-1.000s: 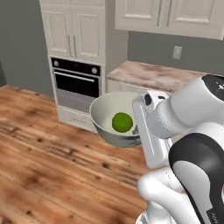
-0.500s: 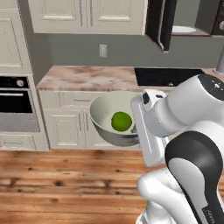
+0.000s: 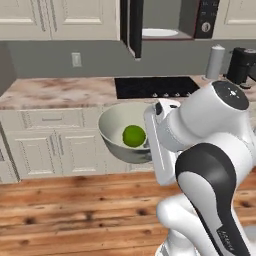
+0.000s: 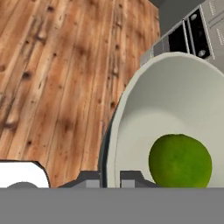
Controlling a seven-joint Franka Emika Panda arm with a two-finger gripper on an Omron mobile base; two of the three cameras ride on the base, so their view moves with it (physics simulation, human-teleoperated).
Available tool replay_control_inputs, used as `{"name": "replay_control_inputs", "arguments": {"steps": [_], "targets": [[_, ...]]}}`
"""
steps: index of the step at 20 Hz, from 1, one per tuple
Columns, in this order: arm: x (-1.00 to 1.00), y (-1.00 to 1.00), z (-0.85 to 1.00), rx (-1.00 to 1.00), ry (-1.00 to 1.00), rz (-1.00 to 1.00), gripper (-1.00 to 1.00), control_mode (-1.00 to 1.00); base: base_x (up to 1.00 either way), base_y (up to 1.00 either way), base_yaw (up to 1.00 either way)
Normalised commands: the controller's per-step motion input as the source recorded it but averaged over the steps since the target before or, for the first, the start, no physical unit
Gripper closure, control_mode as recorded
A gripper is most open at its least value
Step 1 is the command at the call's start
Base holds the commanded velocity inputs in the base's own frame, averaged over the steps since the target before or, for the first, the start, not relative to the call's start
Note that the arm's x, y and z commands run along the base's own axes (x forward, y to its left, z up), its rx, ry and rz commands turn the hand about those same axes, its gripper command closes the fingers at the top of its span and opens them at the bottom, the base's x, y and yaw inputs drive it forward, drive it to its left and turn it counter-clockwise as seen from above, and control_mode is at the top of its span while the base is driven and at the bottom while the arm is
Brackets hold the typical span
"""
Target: Pick the lime from the sink and place it in the bowl. Then pick the bowl and place it in the microwave. Then close the microwave door and press the start button.
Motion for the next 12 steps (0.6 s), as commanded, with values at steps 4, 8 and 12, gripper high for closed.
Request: {"name": "replay_control_inputs", "arguments": {"steps": [4,8,12], "targets": [[0.0,0.0,0.0,0.0,0.0,0.0,1.0,1.0,0.0,-1.0,-0.23],[0.0,0.0,0.0,0.0,0.0,0.0,1.0,1.0,0.0,-1.0,-0.27],[0.0,0.0,0.0,0.0,0.0,0.0,1.0,1.0,0.05,-0.99,-0.31]]}}
